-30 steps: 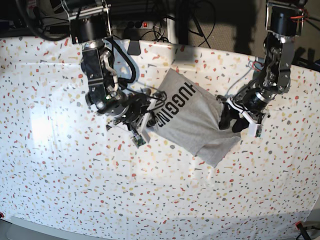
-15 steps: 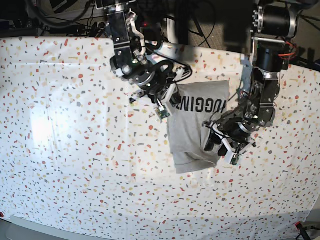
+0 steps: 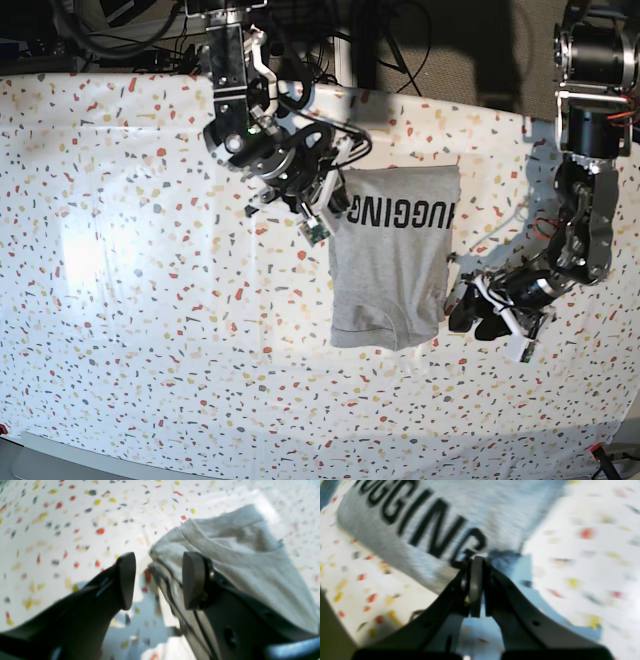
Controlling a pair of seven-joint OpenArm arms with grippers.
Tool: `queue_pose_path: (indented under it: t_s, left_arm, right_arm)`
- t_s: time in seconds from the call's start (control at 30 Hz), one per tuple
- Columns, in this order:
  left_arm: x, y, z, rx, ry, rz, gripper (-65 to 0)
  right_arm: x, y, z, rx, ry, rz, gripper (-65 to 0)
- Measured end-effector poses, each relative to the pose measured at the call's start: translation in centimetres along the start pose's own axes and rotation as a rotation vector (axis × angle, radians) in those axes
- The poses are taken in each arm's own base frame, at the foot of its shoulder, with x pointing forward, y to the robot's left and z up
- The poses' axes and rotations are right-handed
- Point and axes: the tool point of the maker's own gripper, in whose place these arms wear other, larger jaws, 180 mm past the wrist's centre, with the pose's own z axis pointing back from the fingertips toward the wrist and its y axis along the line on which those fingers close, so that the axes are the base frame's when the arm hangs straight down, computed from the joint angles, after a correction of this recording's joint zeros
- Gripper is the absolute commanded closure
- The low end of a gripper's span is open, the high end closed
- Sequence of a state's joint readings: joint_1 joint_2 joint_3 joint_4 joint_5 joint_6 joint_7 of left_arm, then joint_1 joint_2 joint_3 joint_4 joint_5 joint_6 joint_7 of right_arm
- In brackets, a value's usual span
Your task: Fold the T-shirt properly
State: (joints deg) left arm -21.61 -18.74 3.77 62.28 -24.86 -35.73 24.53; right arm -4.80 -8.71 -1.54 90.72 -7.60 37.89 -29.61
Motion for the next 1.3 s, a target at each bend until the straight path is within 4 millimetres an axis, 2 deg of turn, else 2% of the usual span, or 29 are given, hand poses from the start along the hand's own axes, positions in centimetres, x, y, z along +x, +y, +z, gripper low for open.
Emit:
queue_pose_path:
  t_s: [0.07, 0.17, 0.27, 0.37, 0.43, 0.53, 0.57, 0.8, 0.87, 0.93, 1.07, 1.2, 1.3]
  left_arm:
    - [-0.7, 0.1, 1.6, -0.011, -0.005, 0.035, -28.0]
    - [-0.8, -0.4, 4.0, -0.039, -0.034, 0.046, -22.8]
    - [-1.5, -1.0, 6.1, -0.044, -0.014, -0.015, -18.5]
    - [-3.6, -2.9, 7.7, -0.073, 0.029, -0.044, -14.3]
    - [-4.9, -4.2, 8.6, -0.079, 0.052, -0.045, -9.7]
    - [-6.0, -4.9, 10.4, -0.061, 0.076, -0.043, 0.0]
    - [-6.1, -4.9, 11.1, -0.050, 0.071, -0.037, 0.0]
    - [-8.2, -3.7, 17.2, 0.051, 0.087, 0.063, 0.0]
    - [-9.5, -3.1, 19.0, 0.090, 0.112, 0.103, 0.0]
    - [-11.7, -2.6, 20.9, 0.137, 0.163, 0.146, 0.0]
    - [-15.8, -3.4, 24.3, 0.218, 0.215, 0.256, 0.0]
    - [-20.3, -3.8, 27.8, 0.327, 0.352, 0.246, 0.0]
    - [-22.0, -4.7, 29.3, 0.368, 0.374, 0.255, 0.0]
  right_arm:
    - [1.5, -0.9, 0.9, -0.011, -0.057, -0.047, 0.0]
    - [3.2, -1.9, 2.5, -0.004, -0.122, -0.093, 0.0]
    - [2.4, -3.2, 4.2, -0.019, -0.092, -0.085, 0.0]
    - [1.7, -4.1, 6.1, -0.034, -0.064, -0.068, 0.0]
    - [1.4, -4.4, 7.5, -0.054, -0.057, -0.063, 0.0]
    - [0.6, -4.8, 9.7, -0.087, -0.045, -0.091, 0.0]
    - [0.2, -5.0, 10.5, -0.097, -0.045, -0.109, 0.0]
    - [-4.7, -6.6, 15.6, -0.201, 0.087, -0.209, 0.0]
    - [-6.4, -6.8, 16.9, -0.230, 0.131, -0.225, 0.0]
    - [-8.2, -6.5, 18.1, -0.246, 0.190, -0.246, 0.0]
    - [-11.7, -4.9, 20.3, -0.253, 0.286, -0.310, 0.0]
    - [-15.4, -2.4, 22.5, -0.255, 0.386, -0.395, 0.0]
    - [-17.2, -0.7, 24.0, -0.253, 0.437, -0.441, 0.0]
